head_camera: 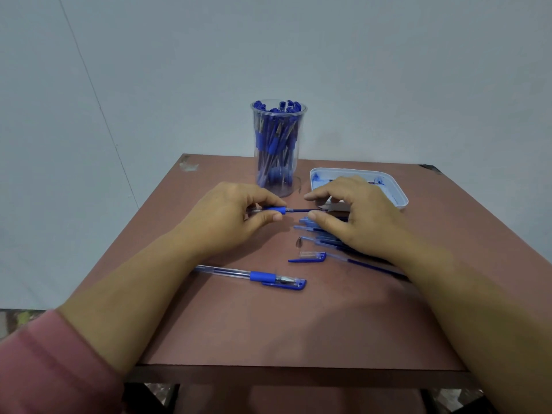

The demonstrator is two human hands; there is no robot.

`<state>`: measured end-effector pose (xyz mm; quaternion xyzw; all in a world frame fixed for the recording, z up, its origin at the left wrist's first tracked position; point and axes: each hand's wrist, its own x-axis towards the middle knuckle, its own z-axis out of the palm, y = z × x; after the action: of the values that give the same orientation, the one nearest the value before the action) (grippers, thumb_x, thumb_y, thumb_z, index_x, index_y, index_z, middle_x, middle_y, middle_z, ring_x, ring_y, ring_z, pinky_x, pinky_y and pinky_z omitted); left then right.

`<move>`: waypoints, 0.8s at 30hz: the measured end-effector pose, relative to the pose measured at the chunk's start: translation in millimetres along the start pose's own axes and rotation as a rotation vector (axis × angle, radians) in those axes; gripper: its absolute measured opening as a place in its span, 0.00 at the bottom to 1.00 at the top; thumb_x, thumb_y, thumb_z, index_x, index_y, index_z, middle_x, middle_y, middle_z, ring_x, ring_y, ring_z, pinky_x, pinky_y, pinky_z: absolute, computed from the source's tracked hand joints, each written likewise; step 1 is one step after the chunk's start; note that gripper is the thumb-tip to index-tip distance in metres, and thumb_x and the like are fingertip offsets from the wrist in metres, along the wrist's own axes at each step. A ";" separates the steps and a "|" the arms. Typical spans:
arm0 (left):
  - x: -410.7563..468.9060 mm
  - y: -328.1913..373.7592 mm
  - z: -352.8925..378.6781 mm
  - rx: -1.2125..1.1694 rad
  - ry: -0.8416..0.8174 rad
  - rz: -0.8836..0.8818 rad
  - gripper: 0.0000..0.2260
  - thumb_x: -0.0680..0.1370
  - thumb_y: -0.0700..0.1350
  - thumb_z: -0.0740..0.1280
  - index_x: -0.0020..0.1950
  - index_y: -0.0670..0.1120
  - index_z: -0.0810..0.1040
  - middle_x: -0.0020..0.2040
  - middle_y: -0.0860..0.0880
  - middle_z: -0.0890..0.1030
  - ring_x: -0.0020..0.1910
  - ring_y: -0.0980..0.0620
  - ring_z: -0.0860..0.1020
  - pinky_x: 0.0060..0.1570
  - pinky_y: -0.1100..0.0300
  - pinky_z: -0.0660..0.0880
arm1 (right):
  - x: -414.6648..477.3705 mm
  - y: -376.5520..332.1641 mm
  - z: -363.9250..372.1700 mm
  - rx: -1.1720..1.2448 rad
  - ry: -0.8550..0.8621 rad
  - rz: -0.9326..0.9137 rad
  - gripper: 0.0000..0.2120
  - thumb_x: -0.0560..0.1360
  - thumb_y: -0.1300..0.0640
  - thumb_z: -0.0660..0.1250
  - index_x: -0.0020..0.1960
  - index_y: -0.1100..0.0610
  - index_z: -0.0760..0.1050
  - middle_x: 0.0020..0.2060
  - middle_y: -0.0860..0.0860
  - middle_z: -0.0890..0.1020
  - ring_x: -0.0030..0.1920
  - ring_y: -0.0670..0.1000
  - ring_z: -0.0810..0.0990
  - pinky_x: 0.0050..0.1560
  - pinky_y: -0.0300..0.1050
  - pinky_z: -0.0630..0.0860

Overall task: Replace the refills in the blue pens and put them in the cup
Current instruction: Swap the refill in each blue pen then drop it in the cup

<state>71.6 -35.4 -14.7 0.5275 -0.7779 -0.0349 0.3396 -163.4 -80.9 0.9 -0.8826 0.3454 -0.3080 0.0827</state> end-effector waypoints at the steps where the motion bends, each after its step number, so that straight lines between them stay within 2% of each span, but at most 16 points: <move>1: 0.0 0.4 -0.1 0.002 -0.005 0.003 0.09 0.75 0.53 0.71 0.55 0.56 0.84 0.44 0.59 0.84 0.39 0.59 0.78 0.42 0.66 0.73 | 1.1 -4.2 1.4 0.011 -0.013 -0.019 0.11 0.74 0.51 0.71 0.56 0.46 0.80 0.45 0.40 0.79 0.50 0.43 0.73 0.51 0.32 0.69; 4: -0.1 0.7 -0.9 0.003 -0.006 0.003 0.10 0.75 0.53 0.71 0.55 0.55 0.84 0.44 0.59 0.84 0.39 0.61 0.77 0.42 0.71 0.71 | 3.5 -6.8 2.4 0.001 -0.038 -0.040 0.08 0.75 0.55 0.70 0.54 0.48 0.82 0.43 0.40 0.80 0.48 0.43 0.73 0.50 0.34 0.70; 6: -0.2 0.2 -0.8 0.003 0.000 -0.013 0.09 0.75 0.53 0.71 0.55 0.55 0.84 0.44 0.59 0.83 0.39 0.59 0.77 0.41 0.70 0.71 | 2.4 -1.8 -0.7 -0.024 -0.031 -0.007 0.06 0.75 0.57 0.69 0.50 0.48 0.81 0.41 0.37 0.79 0.48 0.44 0.73 0.51 0.38 0.71; 8: -0.4 0.3 -0.5 -0.006 0.006 -0.017 0.09 0.75 0.52 0.71 0.55 0.55 0.84 0.43 0.59 0.84 0.39 0.58 0.77 0.40 0.69 0.71 | 0.1 1.8 -3.3 -0.036 -0.011 0.008 0.06 0.74 0.56 0.69 0.49 0.47 0.80 0.41 0.37 0.79 0.48 0.44 0.74 0.52 0.41 0.72; 10: -0.2 0.8 0.2 -0.005 -0.004 -0.004 0.09 0.75 0.52 0.71 0.55 0.55 0.84 0.44 0.59 0.84 0.39 0.58 0.77 0.41 0.69 0.72 | -0.5 0.4 -2.8 -0.032 0.001 -0.025 0.07 0.73 0.54 0.71 0.51 0.47 0.80 0.43 0.39 0.81 0.48 0.44 0.74 0.52 0.42 0.72; 13: 0.1 1.6 1.4 -0.011 -0.025 0.006 0.09 0.75 0.52 0.71 0.55 0.56 0.84 0.43 0.58 0.84 0.38 0.56 0.78 0.41 0.68 0.72 | 1.8 -6.4 2.1 -0.024 -0.017 -0.106 0.11 0.73 0.50 0.72 0.55 0.47 0.82 0.44 0.38 0.81 0.46 0.44 0.73 0.50 0.39 0.70; 15: 0.2 0.8 1.6 -0.015 -0.023 -0.001 0.09 0.75 0.51 0.72 0.55 0.56 0.84 0.43 0.57 0.84 0.38 0.55 0.78 0.40 0.67 0.72 | 3.7 -7.4 3.4 -0.028 -0.022 -0.122 0.10 0.74 0.53 0.71 0.55 0.47 0.82 0.41 0.36 0.79 0.45 0.43 0.72 0.49 0.37 0.70; 19: 1.1 -2.3 -0.6 -0.017 -0.008 -0.020 0.08 0.75 0.51 0.72 0.54 0.56 0.84 0.43 0.57 0.84 0.38 0.56 0.77 0.40 0.68 0.72 | 0.6 2.3 -2.4 -0.033 -0.017 -0.030 0.08 0.75 0.56 0.70 0.52 0.47 0.83 0.39 0.35 0.77 0.45 0.42 0.72 0.48 0.32 0.69; 21: 1.7 -5.7 -3.1 -0.018 0.006 -0.035 0.08 0.75 0.51 0.72 0.54 0.56 0.84 0.43 0.58 0.84 0.39 0.56 0.77 0.40 0.69 0.72 | -3.6 8.9 -6.9 -0.016 -0.005 0.026 0.07 0.75 0.55 0.70 0.49 0.44 0.82 0.39 0.34 0.77 0.46 0.41 0.73 0.47 0.28 0.67; 24: 3.0 -11.2 -5.8 -0.034 0.022 -0.096 0.07 0.75 0.53 0.71 0.53 0.58 0.84 0.43 0.57 0.84 0.39 0.54 0.78 0.41 0.66 0.73 | -7.1 18.3 -13.2 -0.001 -0.023 0.104 0.14 0.75 0.55 0.70 0.43 0.34 0.75 0.41 0.33 0.78 0.47 0.37 0.74 0.47 0.28 0.66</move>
<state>83.2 -41.1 -13.5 0.5587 -0.7472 -0.0585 0.3552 -185.6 -89.0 1.3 -0.8669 0.3901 -0.2931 0.1021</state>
